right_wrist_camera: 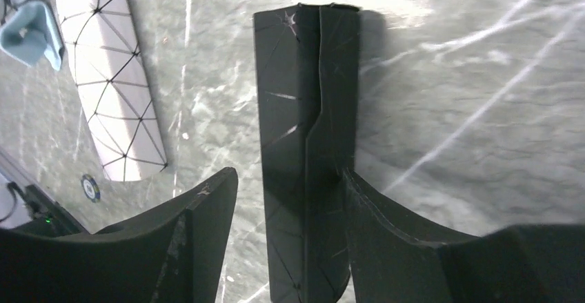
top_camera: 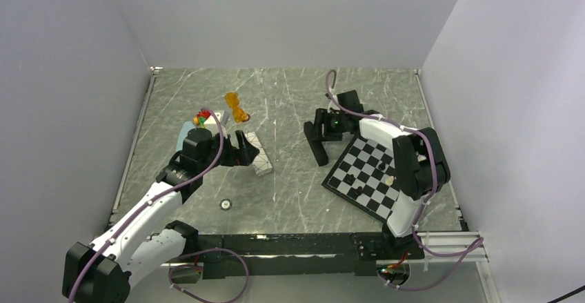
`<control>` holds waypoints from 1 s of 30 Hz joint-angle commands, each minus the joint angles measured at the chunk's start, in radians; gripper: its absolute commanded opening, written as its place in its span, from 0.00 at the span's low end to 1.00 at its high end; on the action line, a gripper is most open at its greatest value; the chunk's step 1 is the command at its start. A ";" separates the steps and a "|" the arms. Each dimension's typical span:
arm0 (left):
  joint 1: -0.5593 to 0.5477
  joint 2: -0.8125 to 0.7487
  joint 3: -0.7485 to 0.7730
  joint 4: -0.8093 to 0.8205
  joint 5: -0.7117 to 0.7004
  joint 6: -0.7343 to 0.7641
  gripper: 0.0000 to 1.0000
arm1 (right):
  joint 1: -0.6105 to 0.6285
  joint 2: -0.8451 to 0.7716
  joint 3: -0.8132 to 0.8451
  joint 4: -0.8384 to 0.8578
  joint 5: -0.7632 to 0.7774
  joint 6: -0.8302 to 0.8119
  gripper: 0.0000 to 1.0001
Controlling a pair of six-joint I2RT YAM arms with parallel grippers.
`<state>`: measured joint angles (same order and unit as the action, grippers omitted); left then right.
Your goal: Organize the sunglasses
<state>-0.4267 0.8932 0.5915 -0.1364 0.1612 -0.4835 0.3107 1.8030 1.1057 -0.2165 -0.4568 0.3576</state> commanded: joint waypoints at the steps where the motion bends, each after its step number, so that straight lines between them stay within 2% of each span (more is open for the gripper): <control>1: 0.004 0.014 0.028 0.044 0.026 -0.007 0.99 | 0.088 -0.087 0.007 -0.040 0.159 -0.016 0.62; 11: 0.003 0.009 0.010 0.067 0.052 -0.021 0.99 | 0.121 -0.043 0.020 -0.052 0.197 0.006 0.63; 17: 0.003 0.015 0.010 0.068 0.049 -0.023 0.99 | 0.137 -0.102 -0.032 0.018 0.199 0.005 0.77; 22: 0.003 -0.023 0.000 0.055 0.008 -0.028 0.99 | 0.131 -0.270 -0.150 0.159 0.297 0.033 0.80; 25: 0.003 -0.038 -0.005 0.041 -0.012 -0.031 0.99 | 0.129 -0.363 -0.222 0.246 0.301 0.021 0.87; 28: 0.003 -0.045 -0.004 0.031 -0.021 -0.031 0.99 | 0.151 -0.369 -0.214 0.232 0.250 -0.038 0.95; 30: 0.003 -0.049 0.000 0.018 -0.035 -0.029 0.99 | 0.220 -0.347 -0.188 0.181 0.358 -0.105 0.99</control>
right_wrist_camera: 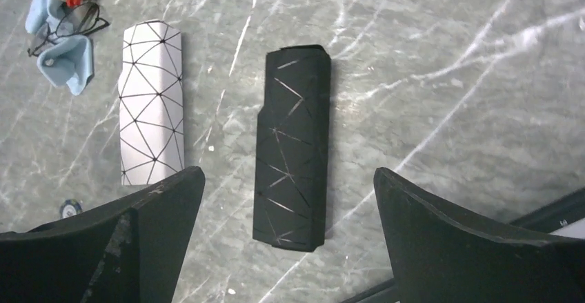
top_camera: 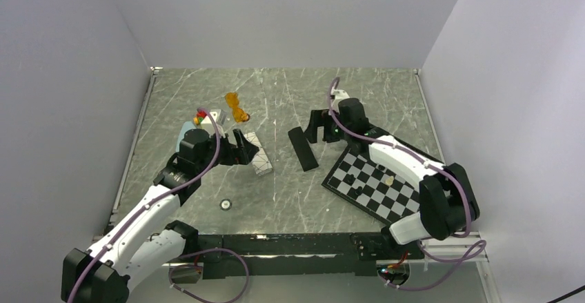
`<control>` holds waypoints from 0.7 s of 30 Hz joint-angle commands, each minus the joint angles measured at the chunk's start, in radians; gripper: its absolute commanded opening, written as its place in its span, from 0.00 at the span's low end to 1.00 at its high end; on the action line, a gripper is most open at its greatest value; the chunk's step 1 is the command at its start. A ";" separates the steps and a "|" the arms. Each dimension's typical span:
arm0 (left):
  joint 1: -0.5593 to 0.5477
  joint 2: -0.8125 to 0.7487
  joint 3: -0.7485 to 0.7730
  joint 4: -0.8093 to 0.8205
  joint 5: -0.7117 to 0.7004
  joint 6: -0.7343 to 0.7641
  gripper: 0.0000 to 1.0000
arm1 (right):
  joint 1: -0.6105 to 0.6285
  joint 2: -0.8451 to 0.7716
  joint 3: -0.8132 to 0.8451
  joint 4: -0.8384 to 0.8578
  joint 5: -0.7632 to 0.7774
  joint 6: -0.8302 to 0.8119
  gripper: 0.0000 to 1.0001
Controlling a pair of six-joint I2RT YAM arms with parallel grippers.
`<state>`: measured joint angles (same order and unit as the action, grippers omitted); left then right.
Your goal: Organize the sunglasses
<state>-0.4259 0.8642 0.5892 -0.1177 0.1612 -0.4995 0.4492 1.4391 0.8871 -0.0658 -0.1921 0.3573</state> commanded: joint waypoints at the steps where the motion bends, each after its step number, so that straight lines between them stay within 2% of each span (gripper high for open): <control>1: 0.003 -0.023 0.004 -0.008 -0.042 -0.014 0.99 | 0.125 0.031 0.042 0.012 0.190 -0.133 0.99; 2: 0.003 -0.027 0.002 -0.013 -0.046 -0.016 0.99 | 0.166 0.050 0.056 -0.005 0.286 -0.145 1.00; 9: 0.003 -0.033 -0.028 0.022 -0.041 -0.039 0.99 | 0.255 0.212 0.171 -0.094 0.409 -0.188 0.99; 16: 0.003 0.049 0.002 0.063 -0.046 -0.079 0.99 | 0.292 0.335 0.247 -0.176 0.455 -0.190 0.94; 21: 0.003 0.183 0.084 0.108 -0.022 -0.094 0.99 | 0.293 0.366 0.252 -0.194 0.446 -0.175 0.86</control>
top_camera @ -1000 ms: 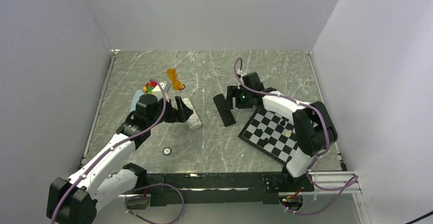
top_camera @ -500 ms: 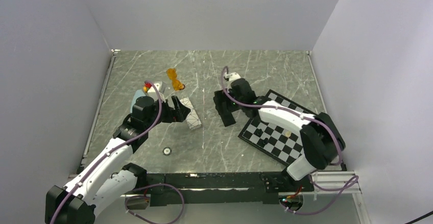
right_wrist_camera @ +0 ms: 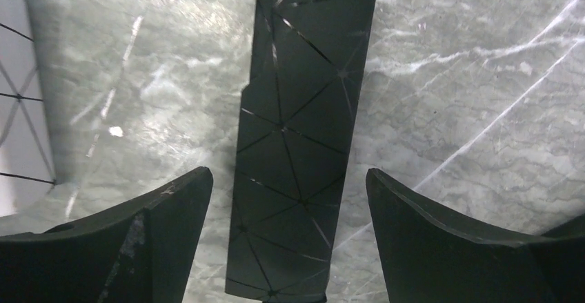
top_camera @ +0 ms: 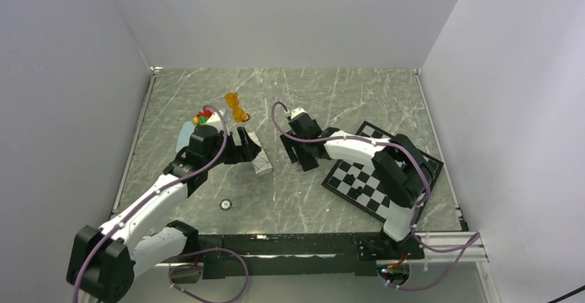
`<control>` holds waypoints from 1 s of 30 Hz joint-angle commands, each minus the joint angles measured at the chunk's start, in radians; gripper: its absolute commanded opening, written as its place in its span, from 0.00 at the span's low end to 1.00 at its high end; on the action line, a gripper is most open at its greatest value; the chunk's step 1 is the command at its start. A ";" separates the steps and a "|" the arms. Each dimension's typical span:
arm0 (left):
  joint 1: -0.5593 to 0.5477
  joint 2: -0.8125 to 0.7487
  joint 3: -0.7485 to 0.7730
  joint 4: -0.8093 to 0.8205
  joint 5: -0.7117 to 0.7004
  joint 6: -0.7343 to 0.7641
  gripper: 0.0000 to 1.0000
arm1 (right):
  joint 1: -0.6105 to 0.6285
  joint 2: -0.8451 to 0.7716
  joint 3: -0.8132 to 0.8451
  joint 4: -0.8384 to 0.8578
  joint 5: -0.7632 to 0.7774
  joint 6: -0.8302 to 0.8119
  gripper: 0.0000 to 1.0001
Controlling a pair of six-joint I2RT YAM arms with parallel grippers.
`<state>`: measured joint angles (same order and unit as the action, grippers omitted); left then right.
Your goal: Organize the sunglasses
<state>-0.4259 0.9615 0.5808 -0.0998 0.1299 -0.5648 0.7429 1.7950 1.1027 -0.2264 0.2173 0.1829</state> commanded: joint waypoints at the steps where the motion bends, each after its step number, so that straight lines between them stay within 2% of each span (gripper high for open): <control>1: 0.003 0.132 0.114 0.092 0.016 -0.034 0.99 | 0.000 0.007 0.035 -0.032 0.029 0.000 0.85; 4: 0.003 0.239 0.180 0.137 0.053 -0.041 0.98 | -0.002 -0.004 0.025 -0.025 -0.008 0.009 0.74; 7: 0.003 0.350 0.234 0.192 0.104 -0.048 0.92 | -0.002 -0.015 0.020 -0.023 -0.039 0.025 0.62; 11: 0.003 0.500 0.329 0.210 0.158 -0.064 0.83 | -0.006 -0.047 0.007 -0.020 -0.081 0.064 0.57; 13: 0.003 0.568 0.354 0.235 0.204 -0.079 0.75 | -0.020 -0.073 -0.014 -0.003 -0.118 0.091 0.56; 17: 0.001 0.674 0.354 0.371 0.305 -0.135 0.65 | -0.065 -0.107 -0.061 0.049 -0.267 0.139 0.53; 24: -0.008 0.803 0.358 0.501 0.388 -0.199 0.56 | -0.163 -0.153 -0.154 0.194 -0.493 0.244 0.50; 27: -0.025 0.835 0.378 0.480 0.374 -0.194 0.55 | -0.210 -0.158 -0.208 0.308 -0.646 0.304 0.49; 30: -0.055 0.862 0.441 0.363 0.292 -0.153 0.51 | -0.241 -0.153 -0.247 0.395 -0.744 0.359 0.49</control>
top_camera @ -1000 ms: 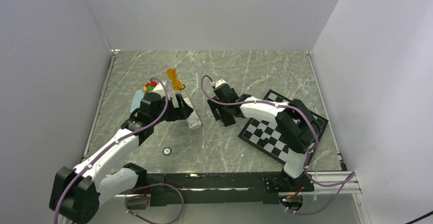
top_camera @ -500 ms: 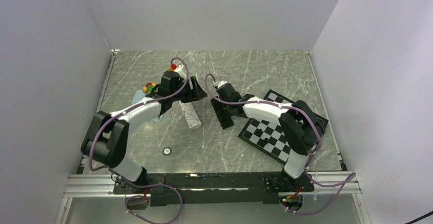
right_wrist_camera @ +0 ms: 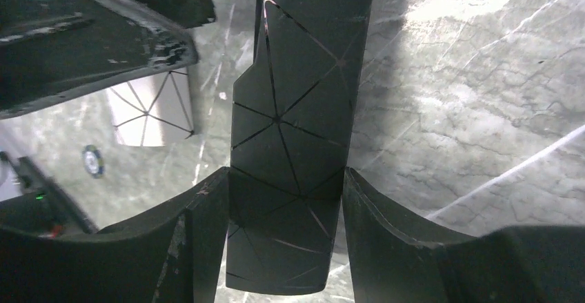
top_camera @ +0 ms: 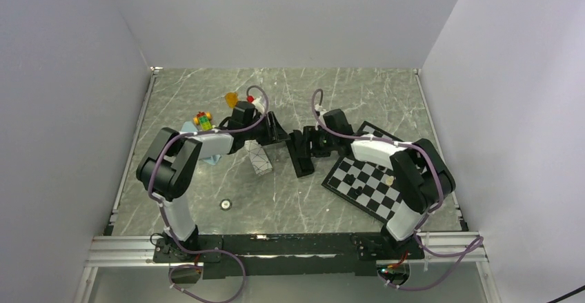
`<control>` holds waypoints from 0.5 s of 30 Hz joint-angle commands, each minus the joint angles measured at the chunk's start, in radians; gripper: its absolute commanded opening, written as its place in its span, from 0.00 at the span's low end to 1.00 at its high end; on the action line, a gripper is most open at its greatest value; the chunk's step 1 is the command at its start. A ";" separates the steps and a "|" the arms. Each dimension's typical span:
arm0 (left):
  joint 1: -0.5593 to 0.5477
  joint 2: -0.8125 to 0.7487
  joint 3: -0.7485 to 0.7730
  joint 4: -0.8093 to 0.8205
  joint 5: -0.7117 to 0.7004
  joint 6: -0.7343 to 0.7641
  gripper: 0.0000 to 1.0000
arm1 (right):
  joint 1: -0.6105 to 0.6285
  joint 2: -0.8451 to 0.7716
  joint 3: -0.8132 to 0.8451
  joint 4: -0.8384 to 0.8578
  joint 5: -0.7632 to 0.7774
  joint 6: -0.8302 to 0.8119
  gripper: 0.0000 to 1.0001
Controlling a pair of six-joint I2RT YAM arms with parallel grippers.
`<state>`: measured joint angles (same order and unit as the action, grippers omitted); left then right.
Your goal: Organize the sunglasses
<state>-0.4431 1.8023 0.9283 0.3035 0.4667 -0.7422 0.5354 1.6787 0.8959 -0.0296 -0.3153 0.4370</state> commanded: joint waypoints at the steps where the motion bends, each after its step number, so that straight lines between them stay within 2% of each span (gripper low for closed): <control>1: -0.050 0.030 0.120 -0.107 -0.076 0.036 0.48 | -0.043 -0.036 -0.052 0.219 -0.227 0.120 0.49; 4: -0.088 0.067 0.222 -0.335 -0.258 0.068 0.45 | -0.071 -0.038 -0.087 0.294 -0.277 0.160 0.49; 8: -0.140 0.120 0.308 -0.458 -0.340 0.084 0.46 | -0.094 -0.014 -0.120 0.389 -0.318 0.223 0.49; 12: -0.175 0.191 0.447 -0.697 -0.511 0.052 0.46 | -0.111 0.013 -0.147 0.459 -0.343 0.267 0.49; 15: -0.187 0.210 0.466 -0.741 -0.537 0.045 0.47 | -0.120 0.019 -0.158 0.469 -0.334 0.275 0.50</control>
<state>-0.6098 1.9625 1.3602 -0.2340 0.0711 -0.6926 0.4213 1.6962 0.7460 0.2878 -0.5827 0.6651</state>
